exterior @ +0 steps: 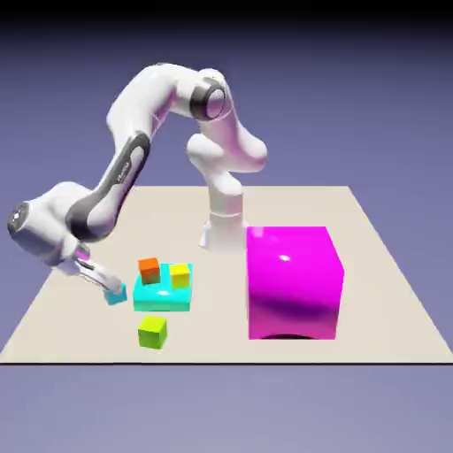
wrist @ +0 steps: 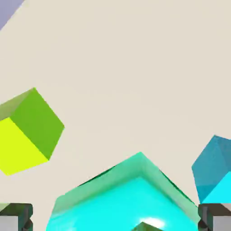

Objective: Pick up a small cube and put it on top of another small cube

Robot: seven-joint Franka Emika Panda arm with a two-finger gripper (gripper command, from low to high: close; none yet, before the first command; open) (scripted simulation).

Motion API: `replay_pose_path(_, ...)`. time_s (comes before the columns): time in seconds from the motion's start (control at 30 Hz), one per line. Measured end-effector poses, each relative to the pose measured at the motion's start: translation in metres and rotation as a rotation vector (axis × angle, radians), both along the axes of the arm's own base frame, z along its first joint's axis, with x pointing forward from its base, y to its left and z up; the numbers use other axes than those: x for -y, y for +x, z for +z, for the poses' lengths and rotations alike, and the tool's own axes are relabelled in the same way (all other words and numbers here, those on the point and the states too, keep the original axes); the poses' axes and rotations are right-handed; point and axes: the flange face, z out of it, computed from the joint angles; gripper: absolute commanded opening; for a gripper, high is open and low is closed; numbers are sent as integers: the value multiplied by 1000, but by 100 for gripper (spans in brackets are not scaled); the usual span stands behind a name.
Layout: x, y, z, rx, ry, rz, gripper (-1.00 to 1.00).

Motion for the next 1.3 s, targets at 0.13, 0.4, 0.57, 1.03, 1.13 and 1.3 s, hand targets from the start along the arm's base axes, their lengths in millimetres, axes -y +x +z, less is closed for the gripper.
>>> replay_pose_path(0.13,29,-22,-33,-124,105,-64,0)
replay_pose_path(0.4,69,-72,-96,-358,332,-171,0)
replay_pose_path(0.57,62,-96,-127,-427,408,-199,0)
replay_pose_path(1.03,75,-88,-115,-427,408,-200,-100)
replay_pose_path(1.13,44,-37,-103,-415,399,-230,-100)
replay_pose_path(1.3,-18,45,-75,-407,410,-269,-100)
